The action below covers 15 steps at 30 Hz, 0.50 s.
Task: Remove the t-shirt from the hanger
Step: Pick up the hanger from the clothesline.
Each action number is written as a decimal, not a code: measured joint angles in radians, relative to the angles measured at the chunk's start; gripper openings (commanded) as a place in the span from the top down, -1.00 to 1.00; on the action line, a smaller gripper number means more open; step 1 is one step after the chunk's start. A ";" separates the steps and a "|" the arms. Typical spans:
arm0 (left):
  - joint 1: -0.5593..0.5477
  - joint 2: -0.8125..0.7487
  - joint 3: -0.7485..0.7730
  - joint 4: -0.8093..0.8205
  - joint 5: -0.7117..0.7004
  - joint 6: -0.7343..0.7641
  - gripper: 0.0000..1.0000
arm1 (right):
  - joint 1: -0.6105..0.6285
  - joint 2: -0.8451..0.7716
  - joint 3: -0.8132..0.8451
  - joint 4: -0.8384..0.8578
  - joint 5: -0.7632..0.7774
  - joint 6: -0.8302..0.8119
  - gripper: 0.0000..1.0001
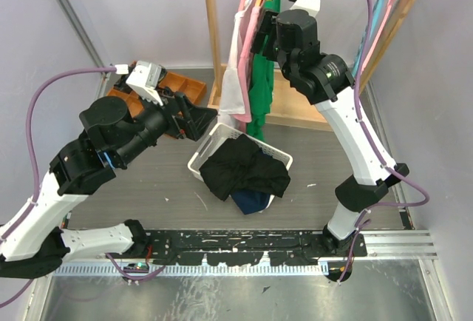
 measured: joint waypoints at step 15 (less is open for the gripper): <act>0.000 -0.003 -0.017 0.001 -0.001 0.027 -0.96 | 0.000 0.000 0.004 -0.002 0.044 -0.037 -0.26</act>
